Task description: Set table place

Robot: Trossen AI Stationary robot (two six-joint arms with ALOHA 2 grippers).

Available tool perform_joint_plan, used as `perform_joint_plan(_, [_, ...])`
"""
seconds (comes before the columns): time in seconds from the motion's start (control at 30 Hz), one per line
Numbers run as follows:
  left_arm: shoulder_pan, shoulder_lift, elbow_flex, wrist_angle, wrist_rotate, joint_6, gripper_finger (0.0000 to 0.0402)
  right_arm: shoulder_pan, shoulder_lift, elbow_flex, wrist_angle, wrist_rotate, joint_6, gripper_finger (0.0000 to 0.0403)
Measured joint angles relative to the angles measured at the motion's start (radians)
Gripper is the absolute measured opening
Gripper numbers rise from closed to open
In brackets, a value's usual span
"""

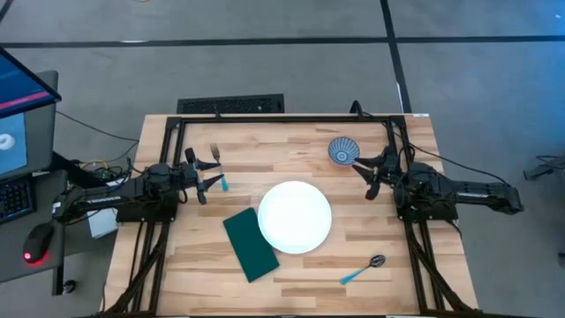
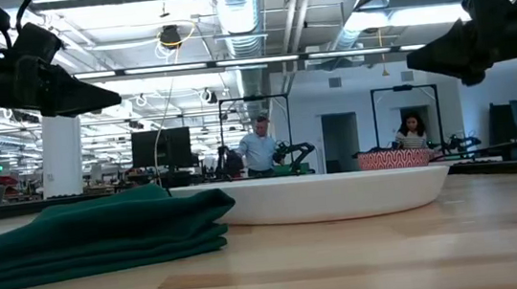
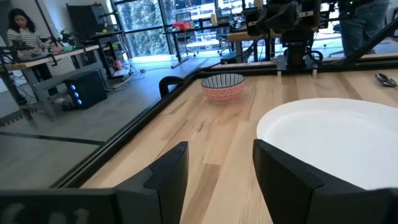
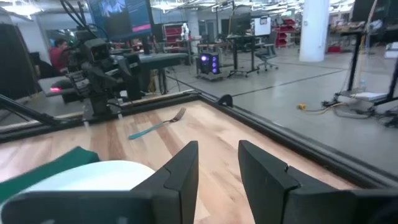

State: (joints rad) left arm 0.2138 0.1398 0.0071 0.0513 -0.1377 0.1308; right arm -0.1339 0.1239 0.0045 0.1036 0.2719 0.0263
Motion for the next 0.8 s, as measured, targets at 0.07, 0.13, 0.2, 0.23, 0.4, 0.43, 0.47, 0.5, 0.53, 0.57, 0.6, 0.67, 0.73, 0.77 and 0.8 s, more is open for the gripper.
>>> perform_joint_plan(0.07, [0.0,0.0,0.0,0.0,0.0,0.0,0.0171,0.0,0.0,0.0,0.0,-0.002,-0.002,0.0138])
perform_joint_plan(0.13, [0.0,0.0,0.0,0.0,0.0,0.0,0.0171,0.003,0.0,0.0,0.0,-0.005,0.003,0.0137])
perform_joint_plan(0.2, [0.0,0.0,0.0,0.0,0.0,0.0,0.0171,0.003,0.0,0.0,0.001,-0.006,0.003,0.0137])
perform_joint_plan(0.23, [0.0,0.0,0.0,0.0,0.0,0.0,0.0171,0.003,0.0,0.0,0.005,-0.006,0.003,0.0138])
perform_joint_plan(0.4, [0.0,0.0,0.0,0.0,0.0,0.0,0.0171,-0.007,0.0,0.0,0.03,0.021,0.06,0.0137])
perform_joint_plan(0.43, [0.0,0.0,0.0,0.0,0.0,0.0,0.0171,-0.013,0.0,0.0,0.034,0.021,0.061,0.0135])
perform_joint_plan(0.47, [0.0,0.0,0.0,0.0,0.0,-0.003,0.0171,-0.017,0.0,0.0,0.046,0.021,0.064,0.0134])
perform_joint_plan(0.5, [0.0,0.0,0.0,0.0,0.0,-0.015,0.0171,-0.02,0.0,0.003,0.06,0.019,0.07,0.0133])
perform_joint_plan(0.53, [0.0,0.0,0.0,0.0,0.0,-0.03,0.0171,-0.021,0.0,0.01,0.057,0.017,0.077,0.0132])
perform_joint_plan(0.57, [0.0,0.0,0.0,0.0,0.0,-0.049,0.0171,-0.025,0.001,0.025,0.052,0.017,0.078,0.0131])
perform_joint_plan(0.6, [0.0,0.0,0.0,0.0,0.0,-0.07,0.0171,-0.026,0.001,0.047,0.051,0.016,0.078,0.013])
perform_joint_plan(0.67, [0.0,0.0,0.0,0.0,0.0,-0.111,0.0171,-0.026,-0.001,0.106,0.035,0.004,0.064,0.013])
perform_joint_plan(0.73, [0.0,0.0,0.0,0.0,0.0,-0.155,0.0171,-0.026,0.007,0.179,-0.041,-0.025,0.033,0.013])
perform_joint_plan(0.77, [0.0,0.0,0.0,0.0,0.0,-0.175,0.0171,-0.026,0.02,0.218,-0.089,-0.033,0.03,0.013])
perform_joint_plan(0.8, [0.0,0.0,0.0,0.0,0.0,-0.191,0.0171,-0.026,0.039,0.261,-0.143,-0.034,0.035,0.013])
